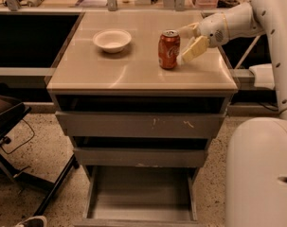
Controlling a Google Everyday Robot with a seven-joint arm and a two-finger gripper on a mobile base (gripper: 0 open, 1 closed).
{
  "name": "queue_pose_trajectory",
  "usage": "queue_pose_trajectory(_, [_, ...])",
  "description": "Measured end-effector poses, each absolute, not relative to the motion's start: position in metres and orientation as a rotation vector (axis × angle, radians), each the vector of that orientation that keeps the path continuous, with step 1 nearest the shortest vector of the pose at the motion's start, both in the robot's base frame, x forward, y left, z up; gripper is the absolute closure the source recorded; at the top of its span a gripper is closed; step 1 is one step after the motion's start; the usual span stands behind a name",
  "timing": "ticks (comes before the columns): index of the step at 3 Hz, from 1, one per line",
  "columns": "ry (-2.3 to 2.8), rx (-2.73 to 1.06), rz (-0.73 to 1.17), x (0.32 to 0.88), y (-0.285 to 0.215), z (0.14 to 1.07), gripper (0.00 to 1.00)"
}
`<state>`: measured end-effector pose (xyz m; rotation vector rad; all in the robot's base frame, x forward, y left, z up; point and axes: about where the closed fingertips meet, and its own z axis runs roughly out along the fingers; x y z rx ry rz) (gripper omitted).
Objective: Place coke can into bottom drawer
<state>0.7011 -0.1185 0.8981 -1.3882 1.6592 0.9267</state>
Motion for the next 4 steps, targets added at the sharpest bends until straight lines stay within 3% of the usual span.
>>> queue_pose_trajectory(4, [1.626,-1.273,1.016,0.739,-0.098,0.868,0.0])
